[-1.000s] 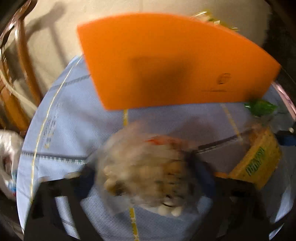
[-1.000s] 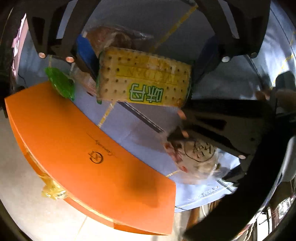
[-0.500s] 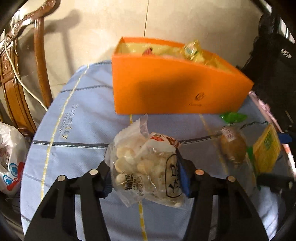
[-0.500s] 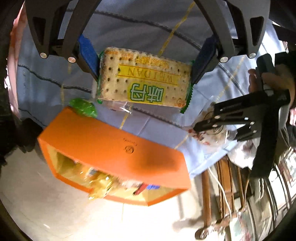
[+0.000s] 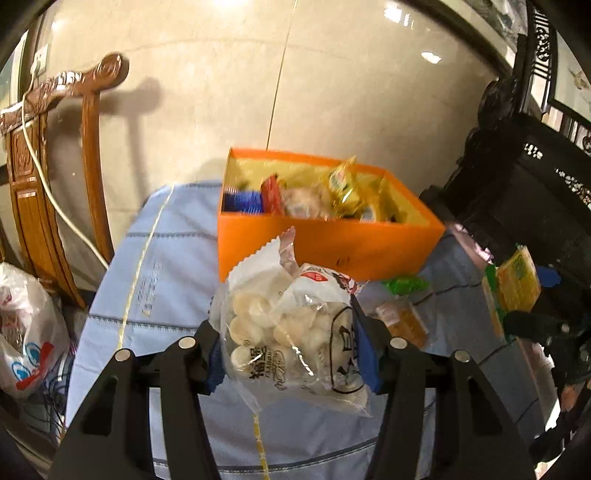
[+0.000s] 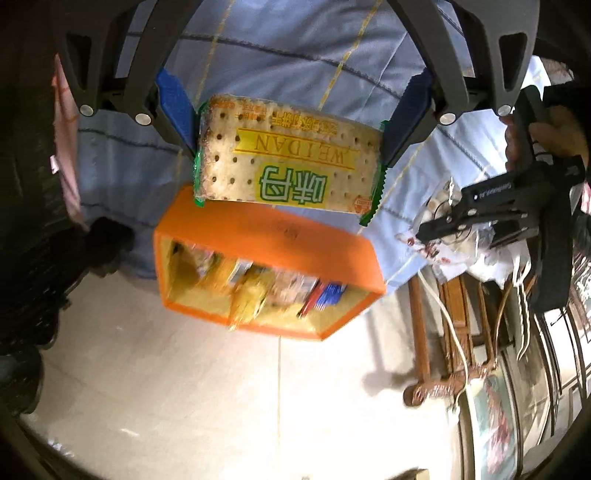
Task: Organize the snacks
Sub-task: 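Carry the cracker pack and bun bag over the orange box and release both, then move both open tools back toward the last snacks on the cloth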
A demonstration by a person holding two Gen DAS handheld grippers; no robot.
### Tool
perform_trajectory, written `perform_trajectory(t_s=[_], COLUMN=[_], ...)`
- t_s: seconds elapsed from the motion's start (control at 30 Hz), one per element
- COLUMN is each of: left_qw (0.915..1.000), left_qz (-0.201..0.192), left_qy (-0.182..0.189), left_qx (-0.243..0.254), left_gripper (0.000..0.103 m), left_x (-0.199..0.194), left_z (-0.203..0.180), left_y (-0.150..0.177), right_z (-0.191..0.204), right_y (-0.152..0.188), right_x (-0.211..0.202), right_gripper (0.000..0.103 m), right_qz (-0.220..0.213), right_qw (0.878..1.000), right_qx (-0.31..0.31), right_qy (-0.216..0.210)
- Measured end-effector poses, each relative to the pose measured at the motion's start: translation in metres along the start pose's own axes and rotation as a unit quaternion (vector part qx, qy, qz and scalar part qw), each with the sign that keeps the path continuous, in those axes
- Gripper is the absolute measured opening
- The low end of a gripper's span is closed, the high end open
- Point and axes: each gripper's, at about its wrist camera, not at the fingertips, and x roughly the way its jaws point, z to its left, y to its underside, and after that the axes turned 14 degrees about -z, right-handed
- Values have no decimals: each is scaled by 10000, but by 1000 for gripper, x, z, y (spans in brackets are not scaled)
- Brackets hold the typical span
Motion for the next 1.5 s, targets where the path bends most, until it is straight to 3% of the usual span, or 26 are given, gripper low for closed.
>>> perform_trajectory(t_s=[0.2,0.37,0.63,0.77,1.1,1.13,1.17,1.23,1.33,1.5], left_qw=[9995,9987,9954,9944,9964,9965,9964,9946,9923,9915], left_qz=[-228,-406,-756,-796,-490,-466,-445,-388,-123,-116], left_qy=[93,143,131,7,-339,-380,-429,-671,-958,-1055], left_qx=[214,262,571,701,607,586,577,684,780,755], left_gripper=[54,54,54,55,57,62,78,99,99,99], left_x=[10,27,69,96,150,155,159,170,184,178], left_z=[-10,-17,-34,-39,-26,-25,-23,-21,-14,-4], left_y=[-39,-93,-169,-190,-187,-186,-184,-179,-170,-163], right_z=[-21,-40,-72,-82,-81,-81,-84,-87,-96,-99], right_y=[-50,-106,-190,-212,-212,-212,-210,-204,-197,-185], right_x=[-11,-7,30,56,106,112,120,130,139,131], right_gripper=[93,93,93,93,93,94,95,99,99,99], right_qz=[-305,-560,-766,-755,-497,-473,-393,-287,-158,-138], right_qw=[9994,9982,9967,9968,9984,9986,9990,9991,9988,9987], right_qx=[0,-33,-28,11,-155,-143,-109,-90,100,190], right_qy=[176,196,265,266,229,204,168,314,446,451])
